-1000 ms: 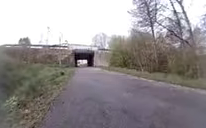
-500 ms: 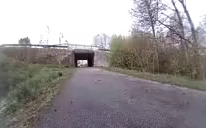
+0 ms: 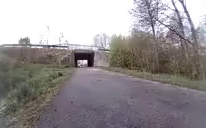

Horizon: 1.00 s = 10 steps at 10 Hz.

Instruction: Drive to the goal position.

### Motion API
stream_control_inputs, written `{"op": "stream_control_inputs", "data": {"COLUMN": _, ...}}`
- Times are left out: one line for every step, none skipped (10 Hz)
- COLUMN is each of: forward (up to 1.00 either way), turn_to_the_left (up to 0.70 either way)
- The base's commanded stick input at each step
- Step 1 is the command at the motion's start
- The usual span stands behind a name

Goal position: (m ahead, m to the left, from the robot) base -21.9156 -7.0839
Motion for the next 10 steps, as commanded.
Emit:
{"op": "stream_control_inputs", "data": {"forward": 0.0, "turn_to_the_left": -0.45}}
{"op": "stream_control_inputs", "data": {"forward": 0.0, "turn_to_the_left": -0.45}}
{"op": "stream_control_inputs", "data": {"forward": 0.0, "turn_to_the_left": -0.45}}
{"op": "stream_control_inputs", "data": {"forward": 0.0, "turn_to_the_left": -0.45}}
{"op": "stream_control_inputs", "data": {"forward": 0.0, "turn_to_the_left": -0.45}}
{"op": "stream_control_inputs", "data": {"forward": 0.0, "turn_to_the_left": -0.45}}
{"op": "stream_control_inputs", "data": {"forward": 0.0, "turn_to_the_left": -0.45}}
{"op": "stream_control_inputs", "data": {"forward": 0.0, "turn_to_the_left": -0.45}}
{"op": "stream_control_inputs", "data": {"forward": 0.0, "turn_to_the_left": -0.45}}
{"op": "stream_control_inputs", "data": {"forward": 0.0, "turn_to_the_left": -0.45}}
